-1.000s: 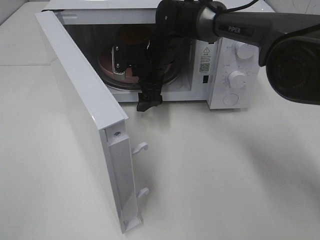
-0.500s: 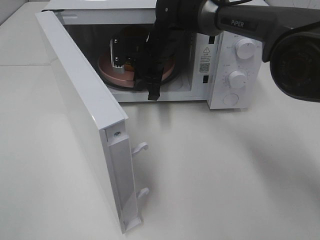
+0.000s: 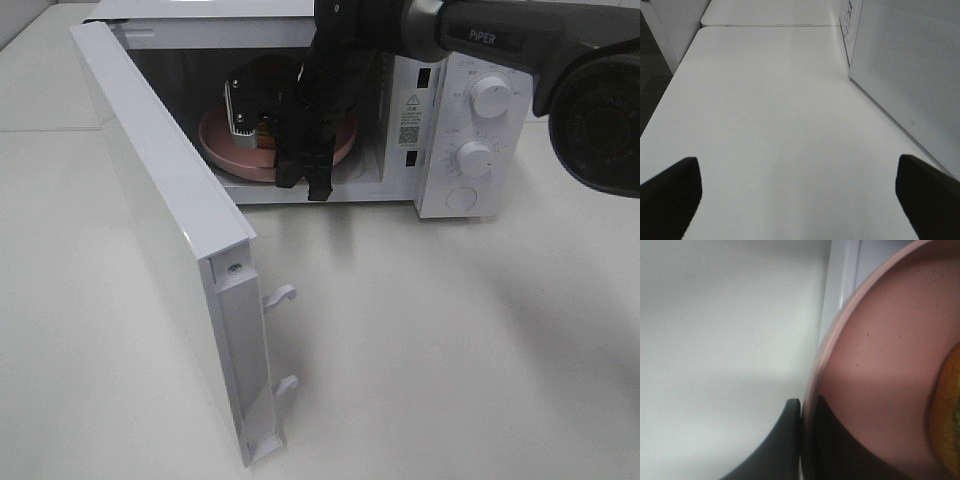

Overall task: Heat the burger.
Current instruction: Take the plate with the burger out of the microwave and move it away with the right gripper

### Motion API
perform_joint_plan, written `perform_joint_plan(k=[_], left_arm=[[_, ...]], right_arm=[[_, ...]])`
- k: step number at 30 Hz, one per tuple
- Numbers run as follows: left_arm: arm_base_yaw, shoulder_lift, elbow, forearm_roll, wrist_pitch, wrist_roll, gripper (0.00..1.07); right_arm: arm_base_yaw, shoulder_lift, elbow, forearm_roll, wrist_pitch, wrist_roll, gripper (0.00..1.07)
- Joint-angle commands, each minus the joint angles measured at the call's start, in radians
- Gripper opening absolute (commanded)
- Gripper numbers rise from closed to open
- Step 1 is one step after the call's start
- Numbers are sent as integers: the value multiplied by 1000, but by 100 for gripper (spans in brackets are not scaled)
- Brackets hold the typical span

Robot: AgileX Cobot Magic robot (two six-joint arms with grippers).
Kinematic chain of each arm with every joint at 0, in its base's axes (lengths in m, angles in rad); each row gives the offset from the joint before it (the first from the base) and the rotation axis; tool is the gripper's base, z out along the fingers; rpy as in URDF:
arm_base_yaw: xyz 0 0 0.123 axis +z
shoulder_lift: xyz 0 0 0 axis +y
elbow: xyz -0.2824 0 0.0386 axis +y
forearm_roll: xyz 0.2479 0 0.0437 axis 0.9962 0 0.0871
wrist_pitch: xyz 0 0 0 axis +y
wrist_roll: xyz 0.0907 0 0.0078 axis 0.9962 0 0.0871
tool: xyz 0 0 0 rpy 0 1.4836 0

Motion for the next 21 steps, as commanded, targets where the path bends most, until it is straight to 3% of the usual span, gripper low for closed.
perform_joint_plan(k=[1, 21], left_arm=[[2, -6, 2, 2, -2, -5, 101], [2, -6, 2, 2, -2, -5, 101]], right_arm=[[1, -7, 9, 3, 62, -6, 0], [1, -43, 10, 7, 119, -20, 0]])
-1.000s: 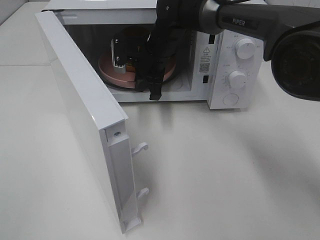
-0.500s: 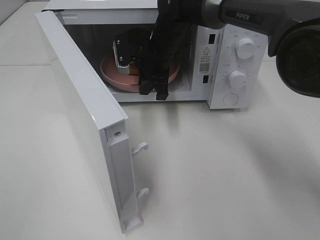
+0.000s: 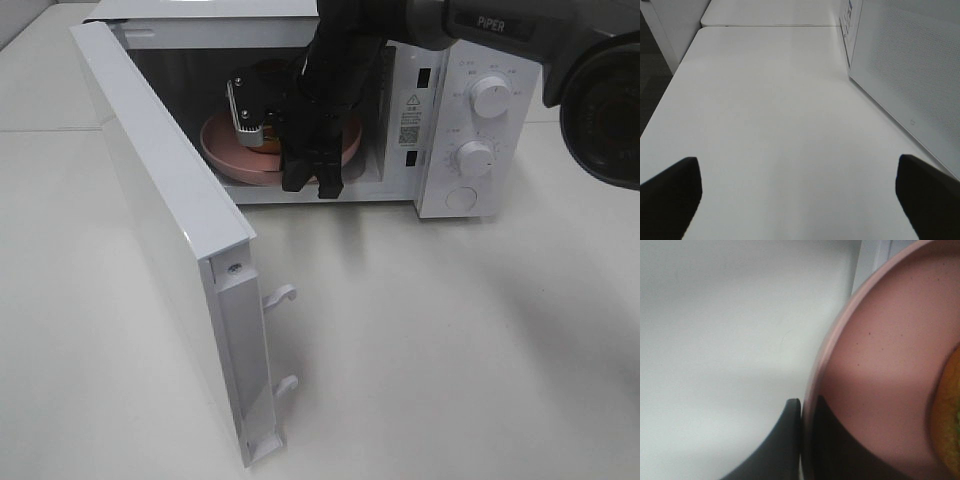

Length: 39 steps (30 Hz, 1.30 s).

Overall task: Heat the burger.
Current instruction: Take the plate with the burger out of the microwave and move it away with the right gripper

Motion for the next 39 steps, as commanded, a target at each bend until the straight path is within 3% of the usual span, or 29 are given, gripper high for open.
perform_joint_plan(k=[1, 13, 18, 25, 33, 35, 39], left_arm=[[2, -6, 2, 2, -2, -5, 101], [2, -6, 2, 2, -2, -5, 101], [2, -6, 2, 2, -2, -5, 101], [2, -6, 2, 2, -2, -5, 101], [2, -6, 2, 2, -2, -5, 101], [2, -6, 2, 2, -2, -5, 101], [2, -6, 2, 2, -2, -5, 101]], right_arm=[[1, -22, 7, 14, 47, -2, 0], [2, -50, 9, 13, 66, -2, 0], [2, -86, 58, 12, 26, -8, 0], [2, -200, 256, 14, -114, -42, 0], [5, -258, 327, 9, -151, -45, 0], [14, -303, 397, 14, -211, -69, 0], [14, -331, 440, 19, -241, -78, 0]])
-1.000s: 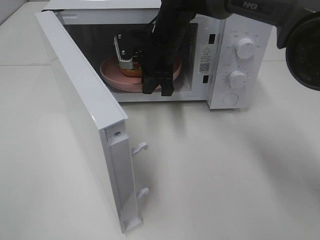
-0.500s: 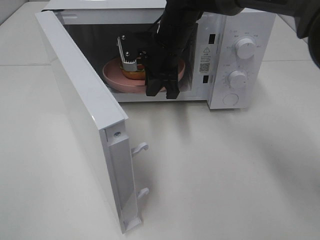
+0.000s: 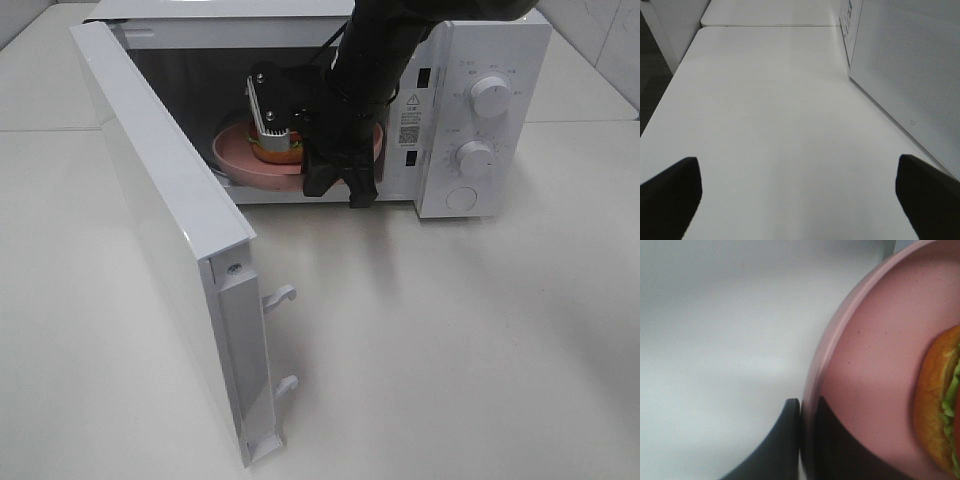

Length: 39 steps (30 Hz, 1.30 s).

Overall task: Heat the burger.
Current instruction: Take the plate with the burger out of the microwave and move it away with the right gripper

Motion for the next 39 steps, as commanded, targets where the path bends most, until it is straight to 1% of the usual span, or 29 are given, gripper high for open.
perform_joint_plan(k=[1, 2, 5, 7, 10, 12, 19, 20, 22, 23, 24, 25, 26, 28, 39], left_arm=[[2, -6, 2, 2, -2, -5, 101], [2, -6, 2, 2, -2, -5, 101], [2, -6, 2, 2, -2, -5, 101], [2, -6, 2, 2, -2, -5, 101], [2, -6, 2, 2, -2, -5, 101], [2, -6, 2, 2, -2, -5, 101], [2, -6, 2, 3, -2, -5, 101], [2, -6, 2, 3, -2, -5, 101], [2, -6, 2, 3, -2, -5, 101], [2, -6, 2, 3, -2, -5, 101], [2, -6, 2, 3, -2, -5, 101], [2, -6, 2, 3, -2, -5, 101], [2, -6, 2, 3, -2, -5, 101], [2, -6, 2, 3, -2, -5, 101], [2, -6, 2, 3, -2, -5, 101]], right_arm=[[5, -56, 39, 16, -76, -36, 0], [5, -72, 58, 15, -84, -36, 0], [5, -80, 69, 14, -93, -36, 0], [15, -126, 134, 15, -155, -44, 0], [15, -134, 145, 16, -164, -47, 0], [17, -164, 191, 19, -193, -48, 0], [17, -206, 247, 22, -230, -49, 0], [21, -221, 276, 23, -247, -51, 0], [27, -227, 290, 23, -257, -54, 0], [28, -248, 329, 31, -285, -71, 0], [28, -248, 329, 31, -285, -71, 0], [32, -270, 364, 47, -326, -89, 0], [32, -270, 364, 47, -326, -89, 0], [39, -295, 407, 61, -366, -103, 0], [42, -376, 499, 61, -399, -103, 0]])
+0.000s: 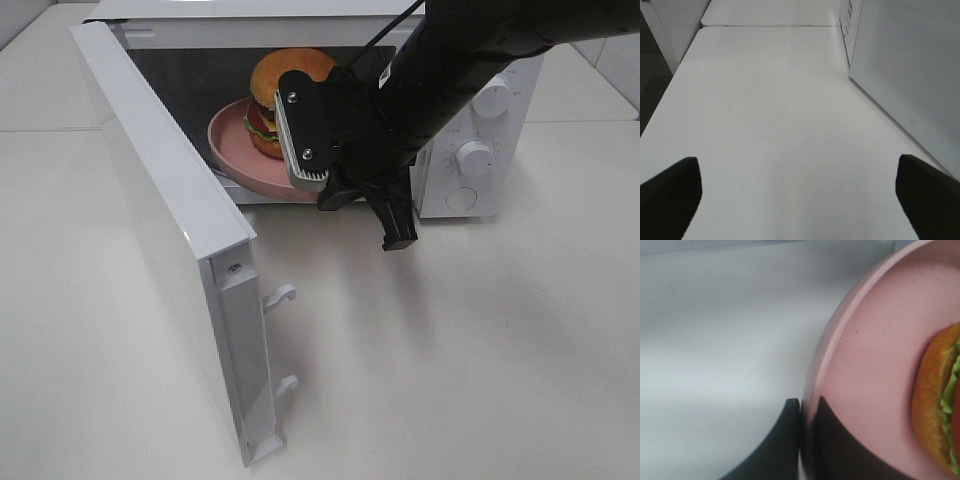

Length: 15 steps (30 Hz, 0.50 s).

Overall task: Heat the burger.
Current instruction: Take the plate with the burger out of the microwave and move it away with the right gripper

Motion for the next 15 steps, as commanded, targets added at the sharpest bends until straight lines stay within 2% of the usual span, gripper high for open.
perform_joint_plan(k=[1, 15], left_arm=[[2, -6, 2, 3, -2, -5, 101], [2, -6, 2, 3, -2, -5, 101]], right_arm=[[5, -43, 11, 4, -69, -15, 0], [5, -164, 170, 11, -135, -15, 0]])
